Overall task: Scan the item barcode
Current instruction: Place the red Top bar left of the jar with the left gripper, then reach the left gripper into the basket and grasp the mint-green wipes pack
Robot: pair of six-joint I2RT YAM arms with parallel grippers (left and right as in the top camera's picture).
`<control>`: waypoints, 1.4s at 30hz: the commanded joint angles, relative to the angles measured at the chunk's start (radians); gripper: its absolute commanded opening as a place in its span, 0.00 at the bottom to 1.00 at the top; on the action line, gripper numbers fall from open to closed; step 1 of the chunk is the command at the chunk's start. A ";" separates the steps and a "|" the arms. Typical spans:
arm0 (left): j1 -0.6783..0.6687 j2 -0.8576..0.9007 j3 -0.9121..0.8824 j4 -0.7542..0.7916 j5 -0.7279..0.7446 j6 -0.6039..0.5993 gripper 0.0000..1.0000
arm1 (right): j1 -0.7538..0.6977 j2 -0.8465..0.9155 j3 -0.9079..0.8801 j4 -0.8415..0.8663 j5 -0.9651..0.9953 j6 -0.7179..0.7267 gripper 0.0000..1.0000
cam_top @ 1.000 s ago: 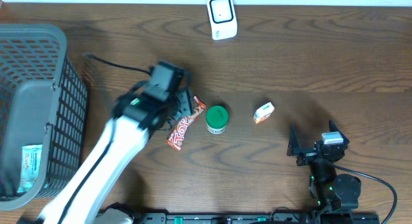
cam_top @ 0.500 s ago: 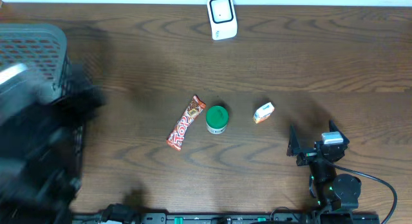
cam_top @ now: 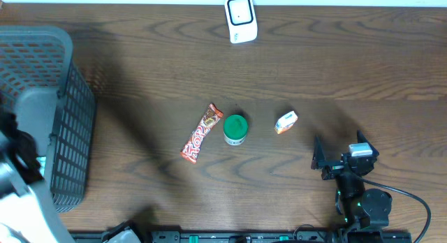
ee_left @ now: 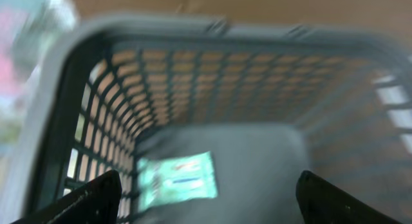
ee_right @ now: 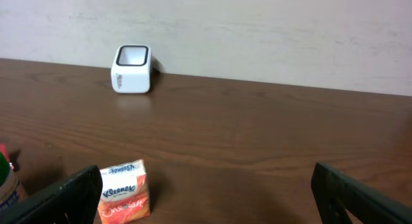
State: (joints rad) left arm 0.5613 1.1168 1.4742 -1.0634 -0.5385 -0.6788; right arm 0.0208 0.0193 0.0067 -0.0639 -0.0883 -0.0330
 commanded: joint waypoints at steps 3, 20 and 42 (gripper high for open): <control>0.216 0.229 -0.012 -0.125 0.320 -0.015 0.87 | -0.006 -0.002 -0.001 -0.004 0.005 0.014 0.99; 0.251 0.723 -0.015 -0.052 0.519 0.003 0.86 | -0.006 -0.002 -0.001 -0.004 0.005 0.014 0.99; 0.251 0.947 -0.083 -0.003 0.305 0.004 0.78 | -0.006 -0.002 -0.001 -0.004 0.005 0.014 0.99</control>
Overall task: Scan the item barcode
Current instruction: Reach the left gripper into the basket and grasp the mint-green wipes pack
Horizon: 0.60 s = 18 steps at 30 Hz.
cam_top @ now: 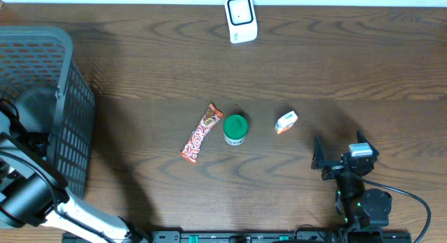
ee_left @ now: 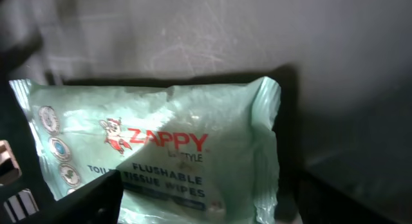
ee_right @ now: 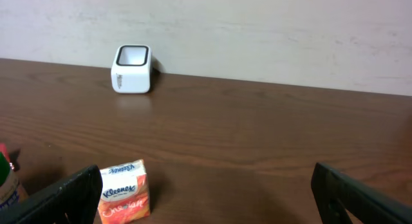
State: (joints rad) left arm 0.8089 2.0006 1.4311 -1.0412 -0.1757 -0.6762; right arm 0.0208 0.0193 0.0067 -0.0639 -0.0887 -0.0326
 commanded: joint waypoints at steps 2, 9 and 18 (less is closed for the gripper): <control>0.003 0.066 -0.040 -0.054 -0.058 0.001 0.48 | -0.006 -0.002 -0.001 -0.004 0.005 0.013 0.99; 0.004 0.051 -0.024 -0.177 -0.058 -0.014 0.07 | -0.006 -0.002 -0.001 -0.004 0.005 0.013 0.99; 0.004 -0.085 0.245 -0.435 0.008 -0.010 0.07 | -0.006 -0.002 -0.001 -0.004 0.005 0.013 0.99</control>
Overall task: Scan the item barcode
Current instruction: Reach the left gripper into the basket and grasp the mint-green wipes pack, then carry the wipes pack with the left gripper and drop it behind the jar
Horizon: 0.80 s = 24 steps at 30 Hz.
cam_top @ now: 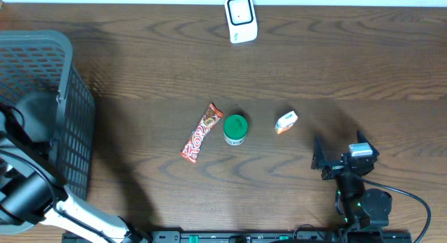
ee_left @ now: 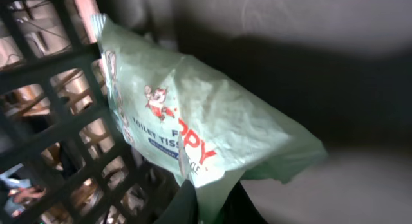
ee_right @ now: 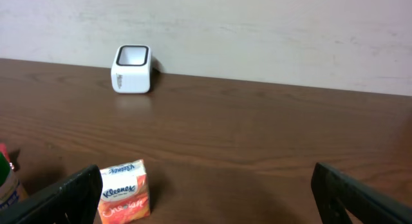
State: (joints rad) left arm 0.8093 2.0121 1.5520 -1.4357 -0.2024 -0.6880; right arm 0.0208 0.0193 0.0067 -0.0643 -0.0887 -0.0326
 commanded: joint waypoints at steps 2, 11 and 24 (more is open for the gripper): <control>0.004 -0.149 0.208 -0.061 0.100 0.039 0.07 | -0.006 -0.002 -0.001 -0.004 0.005 0.013 0.99; -0.049 -0.552 0.340 -0.024 0.770 0.133 0.07 | -0.006 -0.002 -0.001 -0.004 0.005 0.013 0.99; -0.607 -0.891 0.299 0.114 0.646 0.262 0.07 | -0.006 -0.002 -0.001 -0.004 0.005 0.013 0.99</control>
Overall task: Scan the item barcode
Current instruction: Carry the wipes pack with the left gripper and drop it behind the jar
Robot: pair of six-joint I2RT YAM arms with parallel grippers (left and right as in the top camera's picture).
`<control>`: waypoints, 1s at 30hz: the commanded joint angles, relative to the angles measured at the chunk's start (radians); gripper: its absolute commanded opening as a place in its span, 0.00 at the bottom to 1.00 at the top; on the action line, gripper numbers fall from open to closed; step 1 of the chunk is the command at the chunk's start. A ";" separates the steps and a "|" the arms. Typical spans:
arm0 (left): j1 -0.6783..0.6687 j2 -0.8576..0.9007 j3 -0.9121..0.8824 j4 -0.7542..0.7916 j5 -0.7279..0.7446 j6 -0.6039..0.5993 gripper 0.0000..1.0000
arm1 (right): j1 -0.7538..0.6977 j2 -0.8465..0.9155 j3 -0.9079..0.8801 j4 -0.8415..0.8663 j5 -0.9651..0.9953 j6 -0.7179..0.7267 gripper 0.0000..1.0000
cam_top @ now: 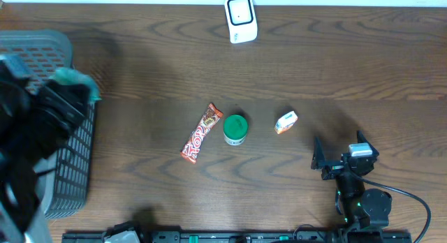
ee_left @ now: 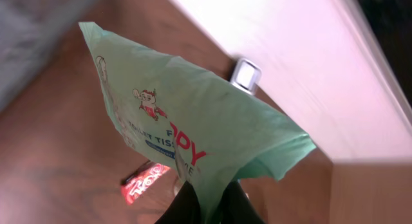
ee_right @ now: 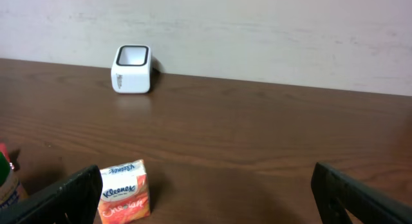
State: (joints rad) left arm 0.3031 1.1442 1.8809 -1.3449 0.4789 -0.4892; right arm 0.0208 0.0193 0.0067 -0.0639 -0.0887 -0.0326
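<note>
My left gripper is shut on the edge of a light green Zappy wipes pack, which hangs in the air. The overhead view shows the pack over the basket's right rim, with the left arm under it. The white scanner stands at the table's far edge, and its window also shows in the left wrist view. My right gripper rests open and holds nothing, low at the front right.
A grey mesh basket stands at the left edge. Mid-table lie a red Top candy bar, a green-lidded tub and a small orange Kleenex pack, the last just ahead of the right gripper.
The left gripper, still shut on the green pack, has come up out of the basket. It is now over the basket's right rim, with table and scanner behind the pack. The right arm has not moved.
The left gripper was open above the basket with the green pack on the basket's floor. Then it was low over the pack, still open. Then it was shut on the pack inside the basket, and now it holds it outside. The right arm stayed still throughout.
</note>
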 commanded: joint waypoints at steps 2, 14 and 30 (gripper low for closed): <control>-0.164 -0.023 -0.042 0.027 -0.036 0.063 0.07 | -0.006 -0.002 -0.001 -0.004 0.005 0.013 0.99; -0.349 0.150 -0.397 0.324 0.441 0.505 0.07 | -0.006 -0.002 -0.001 -0.004 0.005 0.013 0.99; -0.355 0.616 -0.566 0.707 0.830 0.616 0.07 | -0.006 -0.002 -0.001 -0.004 0.005 0.013 0.99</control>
State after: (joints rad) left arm -0.0471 1.6997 1.3094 -0.6521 1.1931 0.0944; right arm 0.0208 0.0193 0.0067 -0.0639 -0.0887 -0.0326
